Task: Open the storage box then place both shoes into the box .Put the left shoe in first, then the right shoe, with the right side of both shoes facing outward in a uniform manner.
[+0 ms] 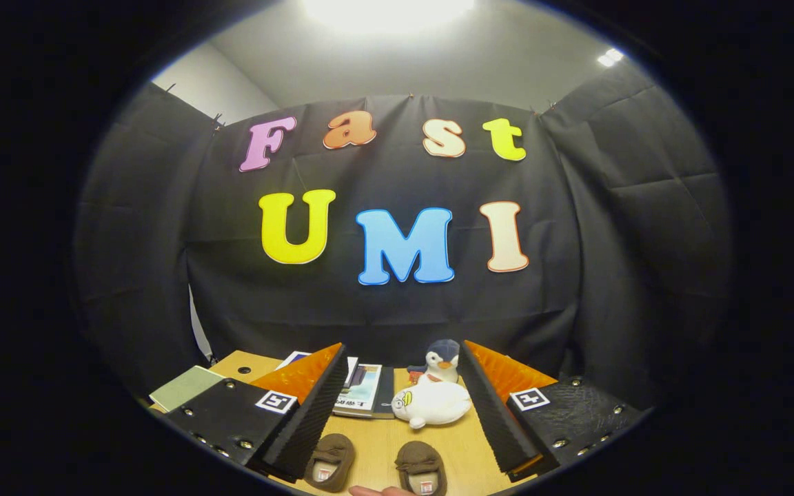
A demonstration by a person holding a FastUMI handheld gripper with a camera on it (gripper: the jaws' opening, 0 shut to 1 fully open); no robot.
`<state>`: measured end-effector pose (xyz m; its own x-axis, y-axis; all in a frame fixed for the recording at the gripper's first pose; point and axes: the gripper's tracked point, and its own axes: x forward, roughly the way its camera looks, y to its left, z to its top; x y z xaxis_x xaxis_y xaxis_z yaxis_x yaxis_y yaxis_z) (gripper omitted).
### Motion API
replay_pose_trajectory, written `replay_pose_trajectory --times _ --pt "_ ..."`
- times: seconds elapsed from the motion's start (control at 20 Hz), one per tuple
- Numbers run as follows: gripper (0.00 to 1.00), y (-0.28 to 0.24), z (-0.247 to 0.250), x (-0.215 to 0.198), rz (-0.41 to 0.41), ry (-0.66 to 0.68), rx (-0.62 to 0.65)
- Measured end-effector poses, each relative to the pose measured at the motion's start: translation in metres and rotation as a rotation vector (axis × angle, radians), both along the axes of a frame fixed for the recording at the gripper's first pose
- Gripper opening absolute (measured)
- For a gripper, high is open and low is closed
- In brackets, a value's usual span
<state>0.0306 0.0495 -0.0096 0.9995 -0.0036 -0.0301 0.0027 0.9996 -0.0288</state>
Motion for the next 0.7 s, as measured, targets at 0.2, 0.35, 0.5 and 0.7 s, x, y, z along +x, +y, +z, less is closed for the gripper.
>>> replay_pose_trajectory --times 0.2,0.35,0.5,0.7 --pt "0.97 0.035 -0.025 0.015 0.123 0.071 0.033" --pt "0.97 0.070 -0.055 0.025 0.248 0.171 0.092" --pt "0.97 0.101 -0.086 0.037 0.352 0.276 0.158" --pt "0.98 0.148 -0.129 0.040 0.511 0.430 0.254"
